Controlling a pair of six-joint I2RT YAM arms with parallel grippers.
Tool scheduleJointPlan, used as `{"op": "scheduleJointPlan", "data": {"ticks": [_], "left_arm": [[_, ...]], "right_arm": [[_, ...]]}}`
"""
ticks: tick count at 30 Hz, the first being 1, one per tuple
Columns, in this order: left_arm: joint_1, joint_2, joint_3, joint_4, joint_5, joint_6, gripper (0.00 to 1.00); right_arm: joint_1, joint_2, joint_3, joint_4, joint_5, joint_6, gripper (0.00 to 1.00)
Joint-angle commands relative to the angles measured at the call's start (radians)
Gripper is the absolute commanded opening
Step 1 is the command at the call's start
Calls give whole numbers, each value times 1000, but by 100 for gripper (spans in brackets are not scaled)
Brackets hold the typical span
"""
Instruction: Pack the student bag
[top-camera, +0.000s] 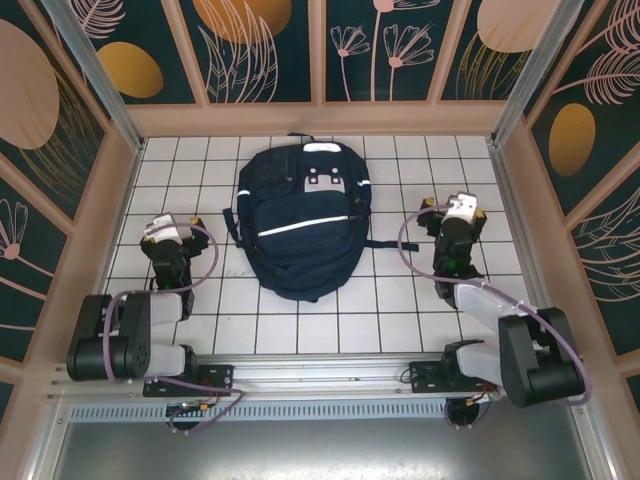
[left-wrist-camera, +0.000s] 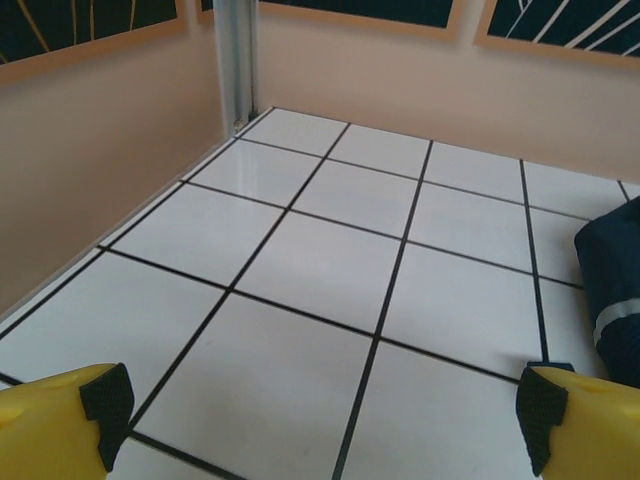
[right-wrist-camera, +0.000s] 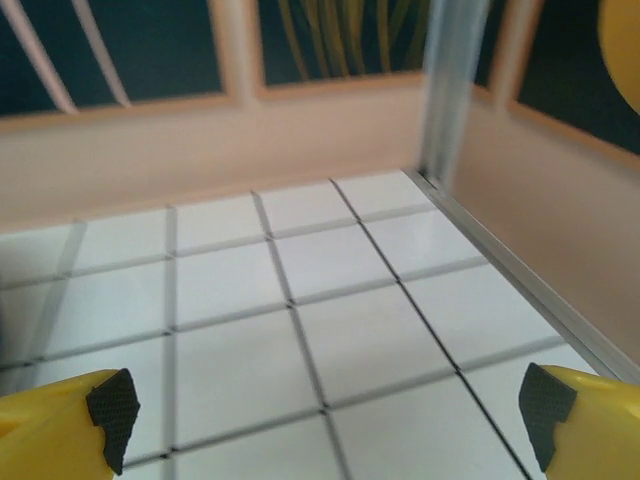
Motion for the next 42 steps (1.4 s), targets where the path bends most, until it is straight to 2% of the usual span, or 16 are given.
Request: {"op": "scheduleJointPlan", "data": {"ticks": [1, 2, 3, 4, 5, 7, 8, 9, 10, 11, 12, 14, 42], "left_arm": [[6, 36, -7, 197, 104, 19, 99], [6, 82, -32, 290, 139, 32, 99], [6, 148, -72, 455, 129, 20, 99], [6, 149, -96, 486, 134, 23, 99], [7, 110, -86, 399, 150, 36, 99], [6, 131, -23, 322, 225, 63, 99], [6, 124, 9, 242, 271, 87, 99], [6, 129, 23, 233, 270, 89, 99], [6, 131, 18, 242, 270, 88, 99], [6, 127, 23, 224, 267, 90, 99], [4, 131, 23, 232, 265, 89, 99], [4, 131, 23, 231, 265, 90, 99], [3, 126, 19, 229, 258, 90, 99]], "right_arm": [[-111, 52, -79, 197, -69, 74, 98], [-128, 80, -92, 227, -89, 77, 98], [-143, 119, -104, 259, -109, 85, 98], [-156, 144, -106, 300, -113, 90, 99], [-162, 144, -115, 319, -150, 84, 99], [-172, 193, -194, 524, -275, 34, 99], [-181, 260, -237, 662, -300, 36, 98], [-188, 337, -269, 818, -327, 25, 98], [-191, 347, -262, 826, -327, 26, 99], [-194, 294, -200, 629, -318, 48, 99], [-205, 310, -142, 539, -322, 52, 99], [-184, 316, -126, 513, -352, 17, 99], [-185, 316, -128, 512, -367, 10, 99]]}}
